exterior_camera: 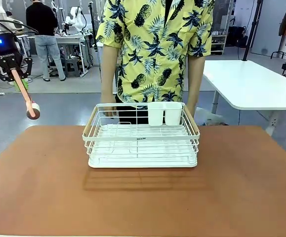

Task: Clean the table.
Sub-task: Place the Lint Roller down when the Dish drying rack is positioned in the middle of the table.

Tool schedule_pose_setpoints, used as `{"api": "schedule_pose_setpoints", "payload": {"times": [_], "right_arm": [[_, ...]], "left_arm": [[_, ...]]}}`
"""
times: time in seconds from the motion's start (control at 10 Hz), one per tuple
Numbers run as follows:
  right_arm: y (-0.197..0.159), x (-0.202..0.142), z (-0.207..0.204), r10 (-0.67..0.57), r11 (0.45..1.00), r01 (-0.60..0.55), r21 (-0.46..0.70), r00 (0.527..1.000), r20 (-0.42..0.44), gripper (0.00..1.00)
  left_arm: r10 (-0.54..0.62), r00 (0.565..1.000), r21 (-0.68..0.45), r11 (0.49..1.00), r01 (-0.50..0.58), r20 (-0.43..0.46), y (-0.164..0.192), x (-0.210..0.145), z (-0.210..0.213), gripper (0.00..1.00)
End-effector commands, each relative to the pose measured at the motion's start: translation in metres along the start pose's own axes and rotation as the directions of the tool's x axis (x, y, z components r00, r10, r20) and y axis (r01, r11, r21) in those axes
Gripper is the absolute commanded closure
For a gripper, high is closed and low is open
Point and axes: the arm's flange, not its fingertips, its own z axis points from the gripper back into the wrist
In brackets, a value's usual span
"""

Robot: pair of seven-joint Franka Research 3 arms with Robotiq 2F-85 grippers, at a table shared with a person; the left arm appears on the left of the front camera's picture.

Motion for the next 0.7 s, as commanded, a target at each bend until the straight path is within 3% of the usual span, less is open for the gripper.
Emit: {"api": "schedule_pose_setpoints", "payload": {"times": [0.0,0.1,0.2,0.3,0.4,0.6], "right_arm": [[0.002,0.001,0.002,0.010,1.000,-0.010,0.017,1.000,0.007,0.00],[0.002,0.001,0.002,0.010,1.000,-0.010,0.017,1.000,0.007,0.00],[0.002,0.001,0.002,0.010,1.000,-0.010,0.017,1.000,0.007,0.00],[0.002,0.001,0.002,0.010,1.000,-0.010,0.017,1.000,0.007,0.00],[0.002,0.001,0.002,0.010,1.000,-0.010,0.017,1.000,0.007,0.00],[0.002,0.001,0.002,0.010,1.000,-0.010,0.017,1.000,0.007,0.00]], "left_arm": [[0.355,0.934,0.038,0.934,-0.356,0.039,-0.029,0.004,0.002,0.79],[0.516,0.850,0.083,0.847,-0.524,0.103,-0.038,0.008,-0.006,0.79],[0.565,0.796,0.074,0.804,-0.590,0.216,-0.046,0.012,-0.017,0.79],[0.579,0.762,0.033,0.789,-0.613,0.290,-0.055,0.013,-0.035,0.79],[0.666,0.664,-0.119,0.730,-0.673,0.340,-0.058,0.022,-0.055,0.79],[0.658,0.677,-0.271,0.753,-0.599,0.331,-0.055,0.029,-0.093,0.79]]}}
